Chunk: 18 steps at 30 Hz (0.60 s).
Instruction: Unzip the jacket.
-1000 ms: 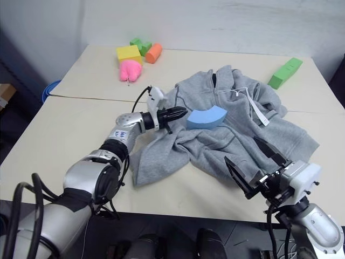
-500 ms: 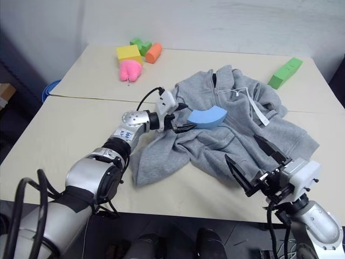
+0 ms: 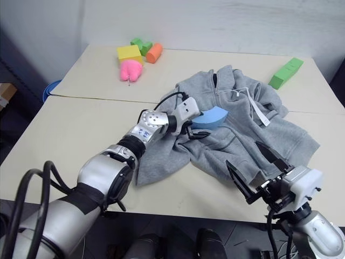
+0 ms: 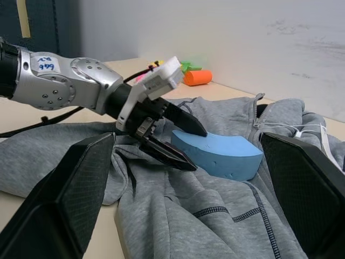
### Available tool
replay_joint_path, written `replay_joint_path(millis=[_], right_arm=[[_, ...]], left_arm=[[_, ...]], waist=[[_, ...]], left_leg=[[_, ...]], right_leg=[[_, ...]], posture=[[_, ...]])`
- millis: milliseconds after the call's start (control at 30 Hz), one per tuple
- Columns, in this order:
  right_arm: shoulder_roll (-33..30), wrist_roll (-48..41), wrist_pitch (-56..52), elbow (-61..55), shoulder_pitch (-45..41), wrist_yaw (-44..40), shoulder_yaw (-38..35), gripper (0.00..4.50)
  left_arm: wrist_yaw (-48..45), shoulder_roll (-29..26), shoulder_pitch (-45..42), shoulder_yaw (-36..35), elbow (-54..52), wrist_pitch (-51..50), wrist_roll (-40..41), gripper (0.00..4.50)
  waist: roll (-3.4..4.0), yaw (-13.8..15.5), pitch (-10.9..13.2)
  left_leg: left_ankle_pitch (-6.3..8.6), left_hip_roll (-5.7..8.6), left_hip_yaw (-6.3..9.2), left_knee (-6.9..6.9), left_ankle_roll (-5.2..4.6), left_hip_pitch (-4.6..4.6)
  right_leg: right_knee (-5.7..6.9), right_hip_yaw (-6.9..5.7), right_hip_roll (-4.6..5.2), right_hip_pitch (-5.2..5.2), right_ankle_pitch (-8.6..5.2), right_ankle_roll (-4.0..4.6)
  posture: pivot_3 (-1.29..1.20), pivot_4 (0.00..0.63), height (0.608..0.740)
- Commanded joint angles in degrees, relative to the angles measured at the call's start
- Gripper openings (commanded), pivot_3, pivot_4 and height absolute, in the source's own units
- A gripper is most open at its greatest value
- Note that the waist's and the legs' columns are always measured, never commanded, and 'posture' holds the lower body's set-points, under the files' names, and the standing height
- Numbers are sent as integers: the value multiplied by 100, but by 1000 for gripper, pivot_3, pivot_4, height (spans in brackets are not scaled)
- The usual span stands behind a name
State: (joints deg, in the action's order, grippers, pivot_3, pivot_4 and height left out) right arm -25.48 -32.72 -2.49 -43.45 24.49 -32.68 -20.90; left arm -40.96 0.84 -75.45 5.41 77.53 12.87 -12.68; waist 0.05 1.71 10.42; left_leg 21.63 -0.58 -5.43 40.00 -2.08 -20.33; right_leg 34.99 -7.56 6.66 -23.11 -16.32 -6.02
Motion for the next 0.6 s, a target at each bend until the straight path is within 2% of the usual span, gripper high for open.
replay_joint_path(millis=[33,133,233,433,533,600], right_arm=[[110,54,146,-401,170,151,-133,4500],[180,107,165,-483,298,206,-133,4500],[232,169,192,-505,333,269,-146,4500],[302,249,232,-483,328,289,25,4500],[262,223,240,-439,278,251,35,4500],[241,215,237,-406,213,247,25,4500]], left_arm=[[264,169,-91,82,92,-343,-183,4474],[587,235,-99,-52,112,-732,-139,4474],[1010,248,-94,-168,120,-1012,-121,3945],[1235,181,15,-506,87,-1097,48,2000],[1413,-13,210,-384,82,-1007,-134,1051],[1462,-110,312,-431,67,-961,-86,620]], waist=[[-1,12,-1],[-5,16,-3],[-16,19,-11],[-20,-16,-15],[-27,-23,-20],[-31,-66,-30]], left_leg=[[0,0,1,0,0,0],[0,-2,6,1,-1,3],[2,-11,7,3,-3,9],[2,-21,4,2,-4,14],[2,-20,3,2,-4,15],[3,-20,-2,1,-3,20]], right_leg=[[0,-1,0,0,0,0],[2,4,1,1,0,0],[2,6,2,7,0,-1],[6,11,1,8,0,0],[6,12,1,8,0,0],[8,17,-1,8,0,0]], posture=[[0,150,740],[0,150,740],[0,150,740],[0,150,740],[0,150,740],[0,150,740]])
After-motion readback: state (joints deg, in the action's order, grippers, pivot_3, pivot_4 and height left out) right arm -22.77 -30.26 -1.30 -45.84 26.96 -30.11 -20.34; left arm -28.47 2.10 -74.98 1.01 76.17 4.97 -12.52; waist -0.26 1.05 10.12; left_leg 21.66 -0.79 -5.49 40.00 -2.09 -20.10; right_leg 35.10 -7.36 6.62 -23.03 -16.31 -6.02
